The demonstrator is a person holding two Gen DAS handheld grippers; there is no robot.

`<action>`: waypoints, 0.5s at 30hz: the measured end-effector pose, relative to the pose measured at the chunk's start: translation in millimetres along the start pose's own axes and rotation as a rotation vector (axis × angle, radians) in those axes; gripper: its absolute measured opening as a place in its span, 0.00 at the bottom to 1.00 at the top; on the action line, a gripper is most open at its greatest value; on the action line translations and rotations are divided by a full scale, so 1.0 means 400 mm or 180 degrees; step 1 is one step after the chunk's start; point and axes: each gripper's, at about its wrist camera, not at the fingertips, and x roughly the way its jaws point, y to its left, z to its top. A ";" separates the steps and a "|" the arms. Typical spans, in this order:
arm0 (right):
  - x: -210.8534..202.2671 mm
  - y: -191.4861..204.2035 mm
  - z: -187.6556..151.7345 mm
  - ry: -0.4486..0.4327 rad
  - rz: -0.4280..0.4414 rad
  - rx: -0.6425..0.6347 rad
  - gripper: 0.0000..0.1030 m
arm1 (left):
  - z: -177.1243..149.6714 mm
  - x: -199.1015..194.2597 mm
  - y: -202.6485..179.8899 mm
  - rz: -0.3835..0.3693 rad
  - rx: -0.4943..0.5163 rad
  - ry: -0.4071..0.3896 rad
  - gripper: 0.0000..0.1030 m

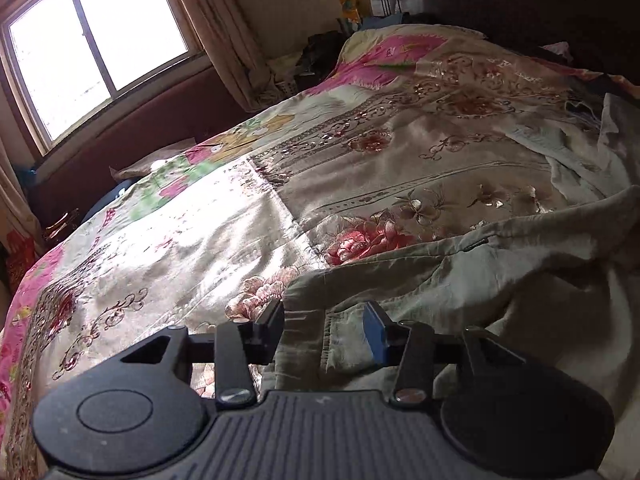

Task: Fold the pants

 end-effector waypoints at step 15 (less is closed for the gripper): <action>0.104 -0.102 0.005 0.0429 0.0250 0.0393 0.02 | 0.082 0.327 0.029 -0.0643 0.1065 0.0795 0.79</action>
